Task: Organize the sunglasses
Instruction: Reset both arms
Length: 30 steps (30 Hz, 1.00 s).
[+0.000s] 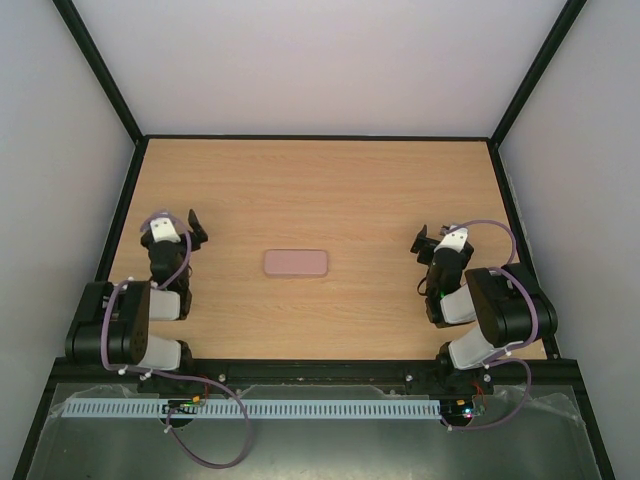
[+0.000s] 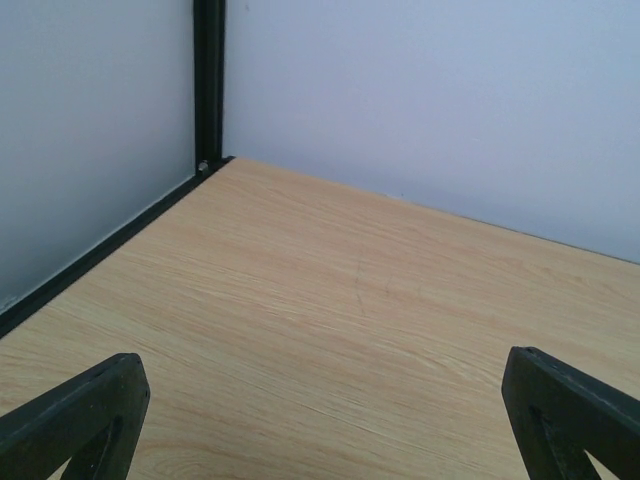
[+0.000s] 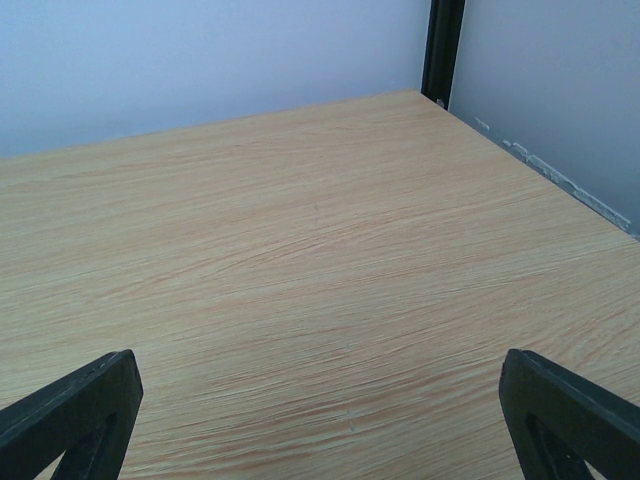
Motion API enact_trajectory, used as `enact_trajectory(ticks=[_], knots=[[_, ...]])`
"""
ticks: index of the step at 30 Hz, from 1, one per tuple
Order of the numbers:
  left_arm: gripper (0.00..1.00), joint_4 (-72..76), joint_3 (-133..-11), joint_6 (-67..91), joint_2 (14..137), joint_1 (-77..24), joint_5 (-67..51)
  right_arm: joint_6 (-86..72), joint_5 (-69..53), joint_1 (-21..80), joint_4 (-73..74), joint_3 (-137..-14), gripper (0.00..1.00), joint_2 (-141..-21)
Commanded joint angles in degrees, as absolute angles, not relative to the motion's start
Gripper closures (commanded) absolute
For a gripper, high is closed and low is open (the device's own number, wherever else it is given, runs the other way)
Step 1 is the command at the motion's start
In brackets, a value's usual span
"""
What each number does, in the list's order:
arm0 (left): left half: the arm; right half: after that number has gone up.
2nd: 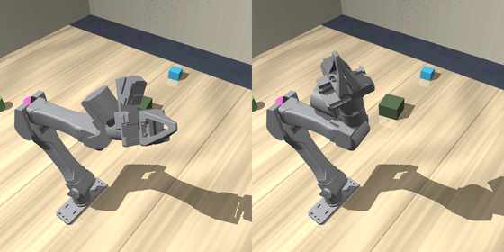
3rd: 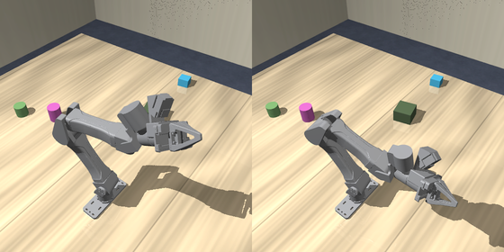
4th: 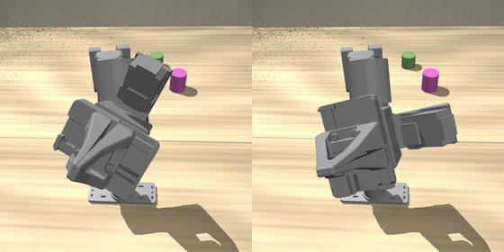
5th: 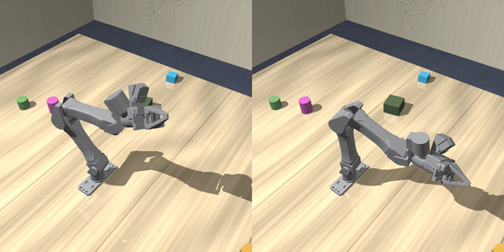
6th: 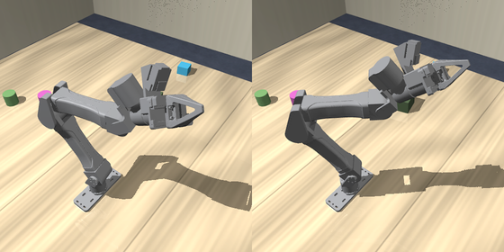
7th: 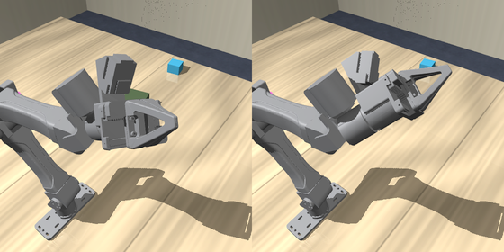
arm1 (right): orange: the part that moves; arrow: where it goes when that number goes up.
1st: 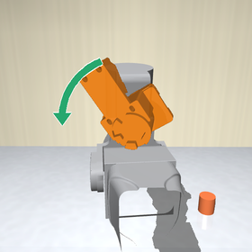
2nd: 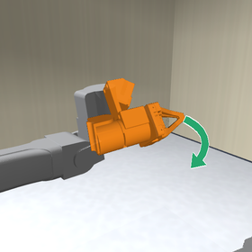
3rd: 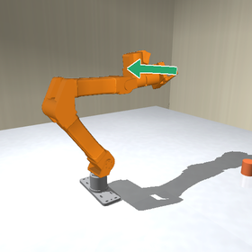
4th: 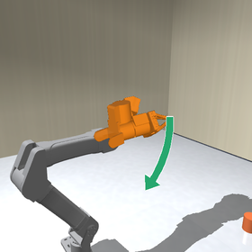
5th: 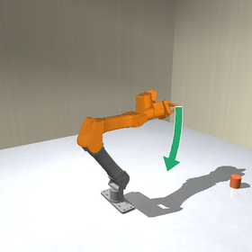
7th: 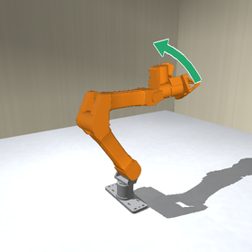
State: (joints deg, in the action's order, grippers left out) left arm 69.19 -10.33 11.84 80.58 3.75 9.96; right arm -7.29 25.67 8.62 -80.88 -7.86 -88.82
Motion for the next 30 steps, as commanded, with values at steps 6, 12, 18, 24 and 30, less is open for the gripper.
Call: enact_trajectory(ticks=[6, 12, 18, 24, 30], knots=[[0.0, 75.11, -12.81, 6.8, 87.54, 0.31, 12.16, -7.11, 26.26, 8.37, -82.49, -8.83, 0.01, -88.47], [0.01, 74.44, -13.01, 6.3, 87.53, -0.3, 13.36, -7.09, 26.24, 8.41, -82.53, -8.77, 0.01, -88.42], [0.01, 72.84, -13.92, 6.36, 87.99, -1.14, 15.38, -7.08, 26.32, 8.44, -82.6, -8.76, 0.01, -88.35], [0.0, 74.37, -13.13, 6.06, 87.73, -1.14, 15.12, -7.07, 26.25, 8.39, -82.56, -8.85, 0.01, -88.49], [0.0, 74.44, -13.1, 5.91, 87.67, -1.19, 15.21, -7.15, 25.93, 8.25, -81.31, -9.36, 0.01, -88.46]])
